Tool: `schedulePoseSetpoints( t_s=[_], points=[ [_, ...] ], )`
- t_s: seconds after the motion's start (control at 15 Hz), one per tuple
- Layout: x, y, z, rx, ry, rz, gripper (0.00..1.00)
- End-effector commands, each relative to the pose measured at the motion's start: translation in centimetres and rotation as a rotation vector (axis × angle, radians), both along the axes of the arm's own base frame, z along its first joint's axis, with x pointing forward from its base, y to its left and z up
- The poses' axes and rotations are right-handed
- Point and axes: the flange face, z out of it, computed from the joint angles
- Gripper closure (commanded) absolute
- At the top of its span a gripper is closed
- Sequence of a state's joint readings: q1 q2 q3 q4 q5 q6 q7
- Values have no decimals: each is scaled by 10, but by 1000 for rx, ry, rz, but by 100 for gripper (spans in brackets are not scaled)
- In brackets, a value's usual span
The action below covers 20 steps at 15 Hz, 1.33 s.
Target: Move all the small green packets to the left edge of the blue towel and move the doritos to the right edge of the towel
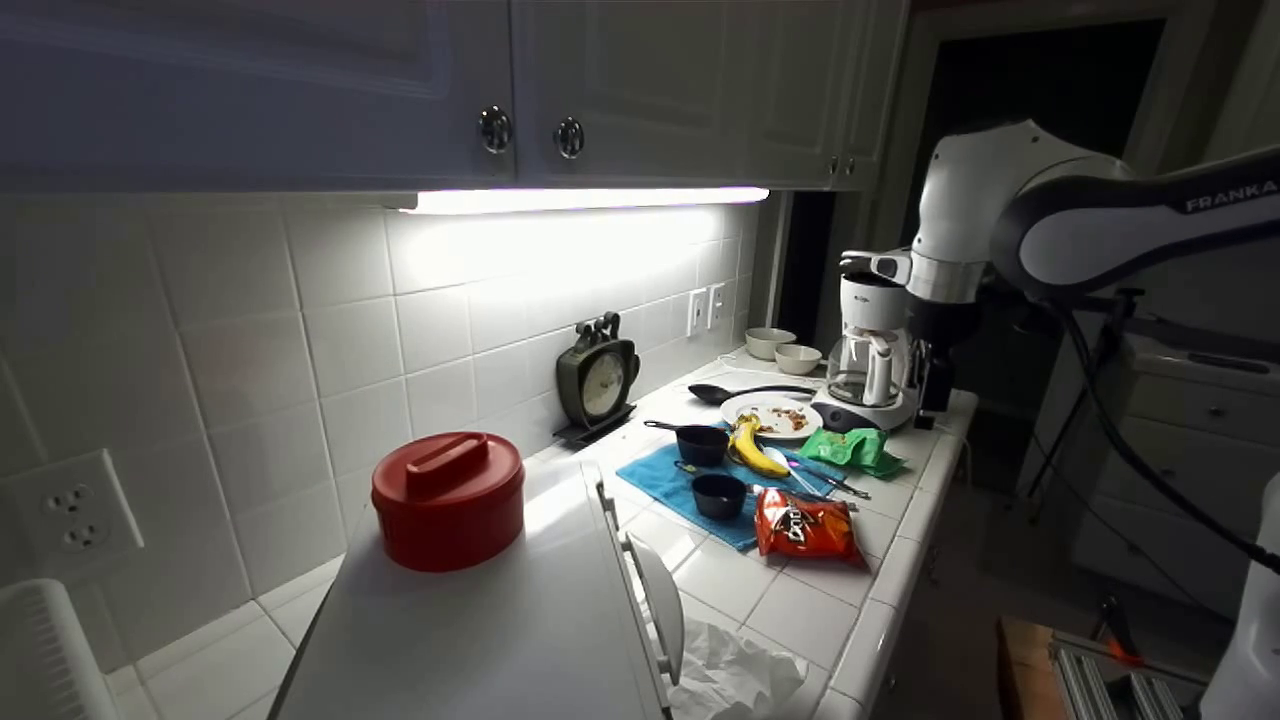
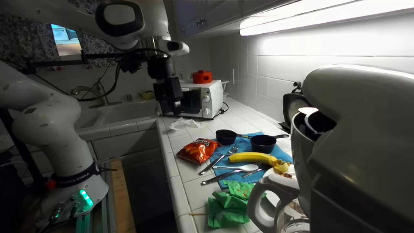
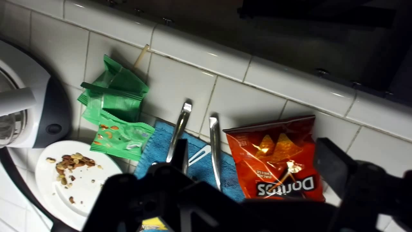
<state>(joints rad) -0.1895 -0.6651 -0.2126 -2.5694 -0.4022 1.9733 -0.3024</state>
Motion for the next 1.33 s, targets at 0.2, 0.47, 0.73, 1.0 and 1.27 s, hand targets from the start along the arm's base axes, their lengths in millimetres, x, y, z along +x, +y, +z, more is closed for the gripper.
schedulePoseSetpoints(
  t_s=[0.2,0.47,0.73,1.0,1.27],
  points=[
    [-24,-51,-32,-73,-106,-77,0],
    [-17,-43,-21,-54,-85,-52,0],
    [-15,-40,-20,-59,-84,-45,0],
    [-15,-40,-20,-59,-85,-44,0],
    [-15,-40,-20,-59,-85,-44,0]
  ],
)
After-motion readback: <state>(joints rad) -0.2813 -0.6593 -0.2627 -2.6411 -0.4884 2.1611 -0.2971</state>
